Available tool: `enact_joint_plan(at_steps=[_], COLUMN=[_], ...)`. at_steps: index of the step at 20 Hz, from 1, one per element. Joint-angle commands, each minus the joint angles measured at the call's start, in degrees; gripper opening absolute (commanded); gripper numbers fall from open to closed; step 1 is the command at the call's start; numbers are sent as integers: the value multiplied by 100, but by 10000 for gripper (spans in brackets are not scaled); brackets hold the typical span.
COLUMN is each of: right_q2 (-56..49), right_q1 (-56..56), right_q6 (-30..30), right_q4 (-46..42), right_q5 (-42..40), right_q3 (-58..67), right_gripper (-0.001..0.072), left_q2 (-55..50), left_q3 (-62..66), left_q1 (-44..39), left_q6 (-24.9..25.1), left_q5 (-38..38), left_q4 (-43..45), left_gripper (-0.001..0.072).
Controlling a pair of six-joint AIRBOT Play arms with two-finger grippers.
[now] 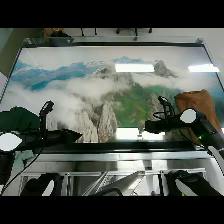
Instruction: Fold the shirts.
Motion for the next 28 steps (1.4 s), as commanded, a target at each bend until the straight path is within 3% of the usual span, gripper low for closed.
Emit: enact_joint_plan(at_steps=[1, 9, 11, 15, 17, 19, 25, 28], right_q2=[4, 4, 2, 2, 4, 4, 2, 4], right_q1=[4, 4, 4, 4, 4, 4, 4, 4], right_q6=[4, 4, 4, 4, 4, 4, 4, 4], right_q4=[-4, -4, -4, -4, -4, -4, -4, -4], right_q5=[7, 7, 7, 7, 7, 7, 7, 7], right_q3=[-2, -2, -2, -2, -2, -2, -2, -2], right_gripper=[18, 18, 18, 18, 18, 18, 18, 18], left_q2=[4, 2, 2, 0, -168, -636, -2924, -3976], left_q3=[-4, 68, 505, 1604, 1897, 2031, 2037, 2037], left_q1=[-2, 0, 0, 0, 2, 216, 1692, 1947], left_q6=[-4, -11, -487, -1720, -1923, -2153, -2149, -2149], left_q5=[-4, 149, 205, 214, 284, 304, 1255, 1869], left_q4=[2, 262, 1475, 5060, 6616, 7512, 7460, 7460], left_gripper=[13, 12, 12, 23, 708, 704, 705, 705])
